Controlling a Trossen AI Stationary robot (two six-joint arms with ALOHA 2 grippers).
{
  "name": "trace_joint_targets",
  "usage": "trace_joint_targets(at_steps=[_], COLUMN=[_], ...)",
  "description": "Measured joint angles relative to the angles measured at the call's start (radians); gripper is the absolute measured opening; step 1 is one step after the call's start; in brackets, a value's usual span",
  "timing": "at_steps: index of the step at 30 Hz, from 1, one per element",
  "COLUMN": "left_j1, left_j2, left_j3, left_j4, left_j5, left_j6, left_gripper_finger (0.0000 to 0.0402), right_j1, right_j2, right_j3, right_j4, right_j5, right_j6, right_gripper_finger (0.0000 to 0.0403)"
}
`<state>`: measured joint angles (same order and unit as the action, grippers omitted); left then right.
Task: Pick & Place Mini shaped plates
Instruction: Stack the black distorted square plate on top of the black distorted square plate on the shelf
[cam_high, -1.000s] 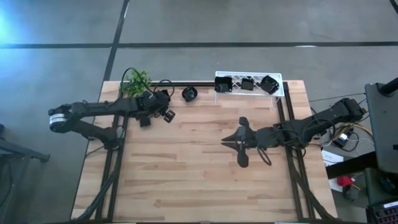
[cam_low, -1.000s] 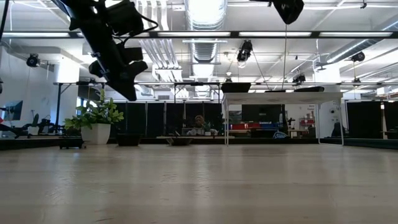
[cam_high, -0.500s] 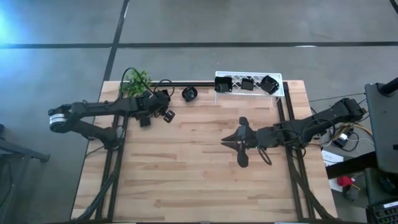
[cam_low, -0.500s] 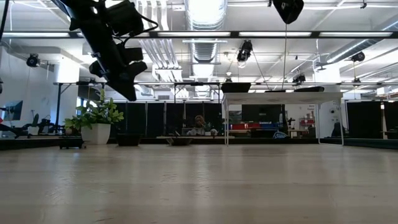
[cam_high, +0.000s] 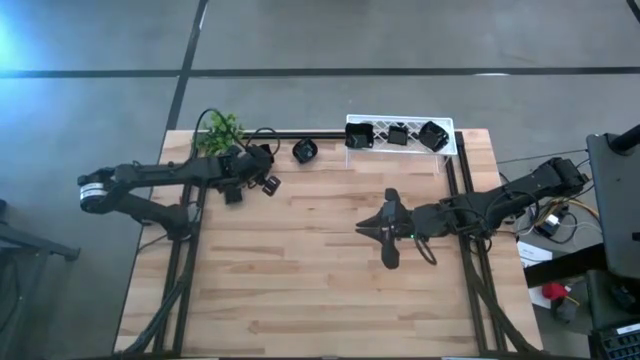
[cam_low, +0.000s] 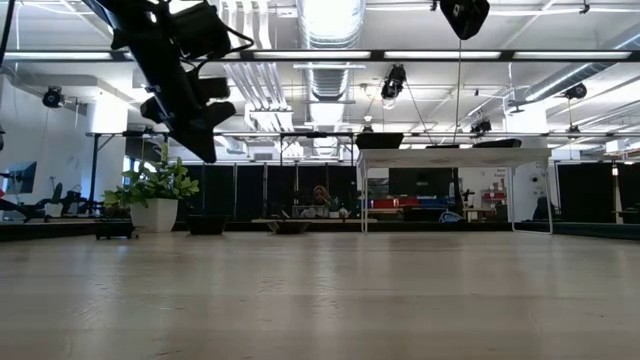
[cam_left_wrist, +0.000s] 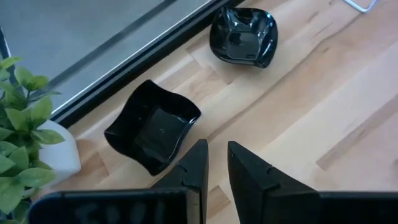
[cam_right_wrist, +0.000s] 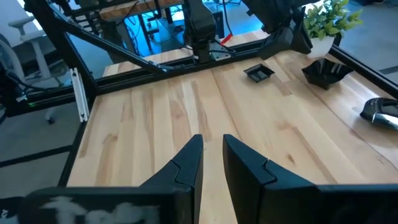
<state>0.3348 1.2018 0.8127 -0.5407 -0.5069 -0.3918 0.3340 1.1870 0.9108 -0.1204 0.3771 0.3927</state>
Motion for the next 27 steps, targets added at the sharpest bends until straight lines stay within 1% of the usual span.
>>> trace_joint_targets(at_steps=[8,10,13,16,19,20,24,27], left_j1=[0.039,0.042,0.042,0.052,0.091,0.108,0.171,0.202], left_j2=[0.000,0.006,0.023,0.048,0.074,0.083,0.126,0.168], left_j3=[0.000,-0.004,-0.023,-0.025,-0.026,-0.026,-0.026,-0.020], left_j4=[0.002,0.014,0.035,0.048,0.074,0.085,0.127,0.140], left_j5=[-0.002,-0.004,0.008,0.096,0.206,0.225,0.243,0.308], left_j6=[-0.055,-0.048,0.006,0.036,0.020,0.006,-0.040,-0.048], left_gripper_finger=[0.0056,0.0056,0.0056,0.0056,0.0056,0.0056,0.0056,0.0056], right_j1=[0.000,0.000,0.000,0.000,0.000,0.000,0.000,0.000], right_j2=[0.000,0.000,0.000,0.000,0.000,0.000,0.000,0.000], right_j3=[0.000,0.000,0.000,0.000,0.000,0.000,0.000,0.000], right_j4=[0.000,0.000,-0.001,-0.003,-0.002,-0.003,-0.002,-0.002], right_j5=[0.000,0.000,0.000,0.000,0.000,0.000,0.000,0.000], right_j6=[-0.001,0.000,-0.003,-0.002,0.000,0.000,-0.003,-0.007], right_gripper_finger=[0.0056,0.0056,0.0056,0.0056,0.0056,0.0056,0.0056,0.0056])
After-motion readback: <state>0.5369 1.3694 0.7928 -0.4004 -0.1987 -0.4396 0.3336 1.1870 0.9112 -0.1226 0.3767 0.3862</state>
